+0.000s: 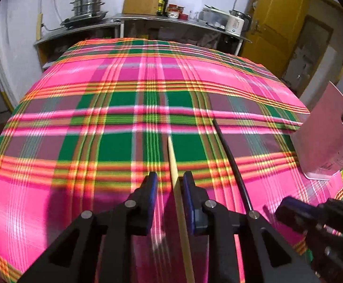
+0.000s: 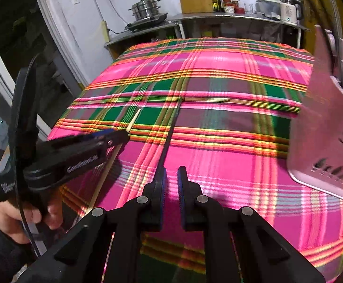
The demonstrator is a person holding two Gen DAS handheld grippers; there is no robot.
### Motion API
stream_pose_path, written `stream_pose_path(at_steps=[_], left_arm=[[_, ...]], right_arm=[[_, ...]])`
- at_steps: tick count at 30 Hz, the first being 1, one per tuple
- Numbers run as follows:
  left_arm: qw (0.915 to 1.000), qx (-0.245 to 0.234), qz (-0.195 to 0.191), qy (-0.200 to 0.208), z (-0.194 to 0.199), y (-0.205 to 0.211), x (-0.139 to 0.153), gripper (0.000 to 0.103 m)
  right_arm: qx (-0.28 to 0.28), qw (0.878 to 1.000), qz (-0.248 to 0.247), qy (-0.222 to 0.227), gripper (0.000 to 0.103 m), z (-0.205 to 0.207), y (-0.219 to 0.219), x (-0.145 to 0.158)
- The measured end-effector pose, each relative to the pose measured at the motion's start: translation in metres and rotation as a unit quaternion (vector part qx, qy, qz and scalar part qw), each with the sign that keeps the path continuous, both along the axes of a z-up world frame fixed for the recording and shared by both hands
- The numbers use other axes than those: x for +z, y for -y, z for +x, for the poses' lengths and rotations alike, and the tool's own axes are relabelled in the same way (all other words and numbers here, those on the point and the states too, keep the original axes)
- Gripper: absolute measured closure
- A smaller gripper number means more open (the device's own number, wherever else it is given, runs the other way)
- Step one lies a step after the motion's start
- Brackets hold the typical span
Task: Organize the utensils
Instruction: 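Close the left tool on the wooden chopstick while the right tool grasps a black chopstick, then lift both held chopsticks upright and carry them over the pink holder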
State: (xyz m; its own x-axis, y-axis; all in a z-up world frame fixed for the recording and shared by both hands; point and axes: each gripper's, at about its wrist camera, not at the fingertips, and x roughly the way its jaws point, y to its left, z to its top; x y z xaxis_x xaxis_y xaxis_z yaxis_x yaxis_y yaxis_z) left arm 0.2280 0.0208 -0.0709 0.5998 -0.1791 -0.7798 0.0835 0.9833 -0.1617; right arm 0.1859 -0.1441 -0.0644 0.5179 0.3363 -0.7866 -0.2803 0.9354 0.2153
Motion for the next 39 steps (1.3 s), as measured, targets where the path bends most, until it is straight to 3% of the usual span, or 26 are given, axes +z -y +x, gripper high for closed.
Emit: stream_pose_path(at_steps=[7,11,13,27,39], left_arm=[[0.9995,-0.016,0.025,0.015,0.016,0.004,0.0,0.08],[0.9992,-0.013,0.033,0.019,0.018,0.001,-0.001,0.09],[0.9993,-0.01,0.03,0.018,0.02,-0.002,-0.001,0.095],[0.9998,-0.009,0.011,0.017,0.019,-0.018,0.006,0.097],[0.9982,0.003,-0.018,0.058,-0.005,-0.035,0.053,0.097]], right_arm=[[0.005,1.0,-0.002,-0.007,0.094,0.012,-0.011,-0.007],[0.006,1.0,-0.004,-0.008,0.094,0.019,-0.017,-0.009],[0.008,1.0,-0.007,-0.01,0.094,0.022,-0.021,-0.011],[0.006,0.999,-0.023,-0.024,0.095,0.04,-0.034,-0.017],[0.014,0.999,0.02,0.023,0.097,0.02,-0.02,0.031]])
